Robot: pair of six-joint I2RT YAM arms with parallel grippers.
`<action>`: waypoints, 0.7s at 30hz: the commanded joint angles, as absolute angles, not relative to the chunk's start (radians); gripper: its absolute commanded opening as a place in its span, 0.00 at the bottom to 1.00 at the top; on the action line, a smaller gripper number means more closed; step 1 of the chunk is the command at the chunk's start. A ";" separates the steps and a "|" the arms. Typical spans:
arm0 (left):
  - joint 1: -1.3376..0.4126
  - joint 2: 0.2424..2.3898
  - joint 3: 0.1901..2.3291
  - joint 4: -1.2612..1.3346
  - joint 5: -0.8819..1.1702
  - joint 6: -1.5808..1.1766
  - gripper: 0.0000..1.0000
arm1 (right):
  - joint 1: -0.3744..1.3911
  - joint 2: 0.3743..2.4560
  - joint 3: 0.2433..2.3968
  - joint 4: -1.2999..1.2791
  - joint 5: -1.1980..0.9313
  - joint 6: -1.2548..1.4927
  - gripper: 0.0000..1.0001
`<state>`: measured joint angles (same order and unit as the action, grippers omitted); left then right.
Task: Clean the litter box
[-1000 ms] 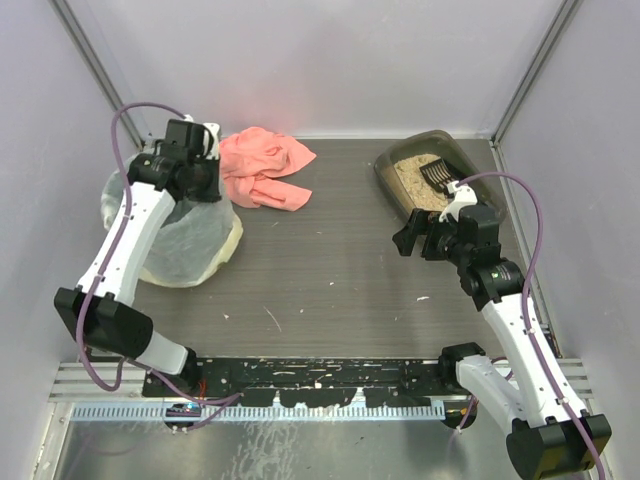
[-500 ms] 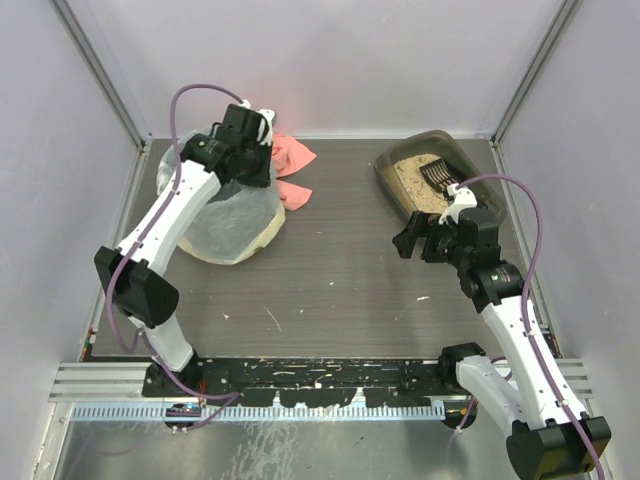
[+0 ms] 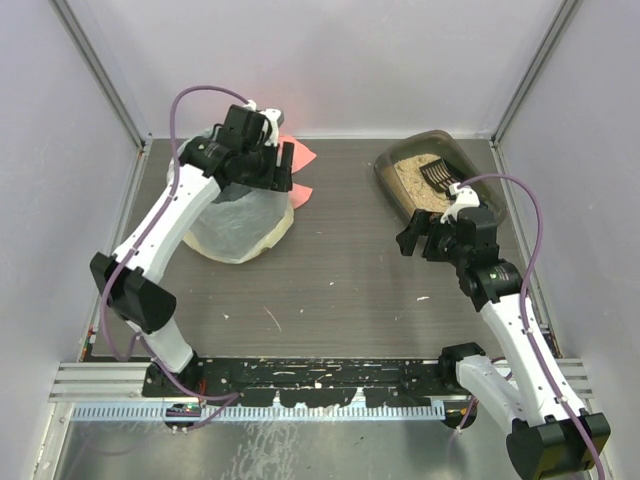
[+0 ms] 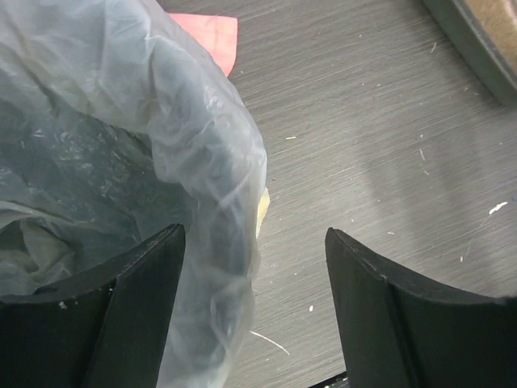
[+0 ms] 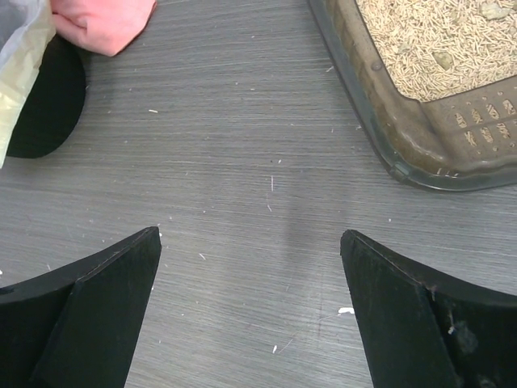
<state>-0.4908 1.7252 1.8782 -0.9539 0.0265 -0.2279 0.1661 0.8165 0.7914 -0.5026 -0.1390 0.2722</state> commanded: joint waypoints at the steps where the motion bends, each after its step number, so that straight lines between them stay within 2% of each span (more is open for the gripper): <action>1: -0.489 1.570 1.866 -0.932 0.022 -0.214 0.73 | 0.161 0.841 0.808 -0.437 -0.082 0.297 0.99; 5: -0.489 1.424 1.768 -0.870 -0.034 -0.206 0.85 | 0.161 0.890 0.822 -0.390 -0.012 0.322 0.99; 7: -0.488 1.335 1.692 -0.830 -0.069 -0.203 0.96 | 0.161 0.923 0.831 -0.355 0.044 0.334 0.99; 8: -0.488 1.289 1.652 -0.791 -0.086 -0.200 0.99 | 0.160 0.942 0.835 -0.334 0.066 0.335 0.98; 13: -0.488 1.054 1.470 -0.730 -0.125 -0.183 0.98 | 0.160 1.083 0.878 -0.265 0.158 0.317 0.96; 21: -0.488 0.782 1.182 -0.610 -0.155 -0.165 0.98 | 0.159 1.341 0.984 -0.201 0.105 0.172 0.95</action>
<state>-0.4900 0.8547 1.2655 -0.7345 -0.1154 -0.1856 0.1616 1.2778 0.9154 -0.3058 0.0978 0.2584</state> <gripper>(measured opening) 0.980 0.956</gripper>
